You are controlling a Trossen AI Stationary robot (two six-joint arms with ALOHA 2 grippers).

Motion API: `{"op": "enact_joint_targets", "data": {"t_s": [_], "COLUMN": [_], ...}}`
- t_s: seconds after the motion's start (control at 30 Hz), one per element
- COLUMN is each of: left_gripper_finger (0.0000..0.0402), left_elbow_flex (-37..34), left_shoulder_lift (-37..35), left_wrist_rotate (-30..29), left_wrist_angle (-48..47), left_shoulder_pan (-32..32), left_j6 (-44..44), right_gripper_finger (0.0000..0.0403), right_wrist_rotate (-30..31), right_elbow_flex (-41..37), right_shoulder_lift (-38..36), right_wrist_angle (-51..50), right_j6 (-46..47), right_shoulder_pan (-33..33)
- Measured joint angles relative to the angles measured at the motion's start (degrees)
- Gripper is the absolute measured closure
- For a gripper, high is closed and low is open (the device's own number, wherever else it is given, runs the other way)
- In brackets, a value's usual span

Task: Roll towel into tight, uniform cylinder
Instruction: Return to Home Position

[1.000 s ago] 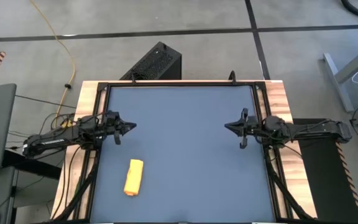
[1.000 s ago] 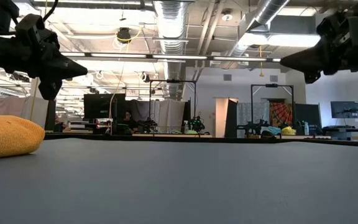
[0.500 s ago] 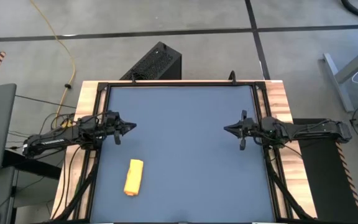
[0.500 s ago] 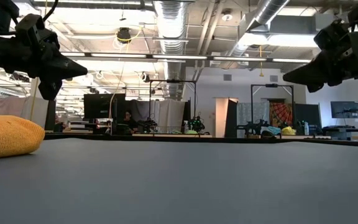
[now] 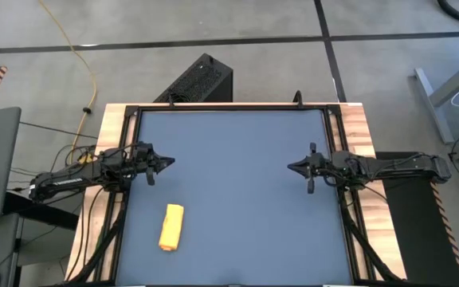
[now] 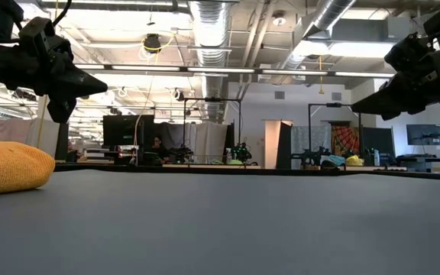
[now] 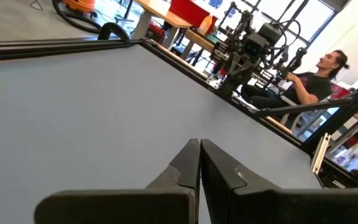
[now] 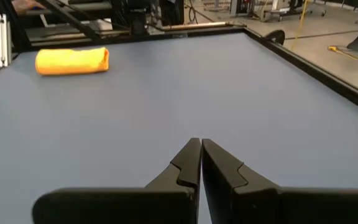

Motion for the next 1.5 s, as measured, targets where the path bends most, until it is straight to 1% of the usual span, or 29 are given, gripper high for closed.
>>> {"op": "enact_joint_targets", "data": {"t_s": [1.5], "left_gripper_finger": [0.0401], "left_elbow_flex": [0.0], "left_shoulder_lift": [0.0], "left_wrist_rotate": [0.02], "left_wrist_angle": [-0.04], "left_shoulder_pan": [0.0], "left_j6": [0.0], "right_gripper_finger": [0.036], "right_wrist_rotate": [-0.02], "right_elbow_flex": [0.0], "right_shoulder_lift": [0.0], "right_wrist_angle": [-0.8], "right_j6": [0.0], "right_shoulder_pan": [0.0]}}
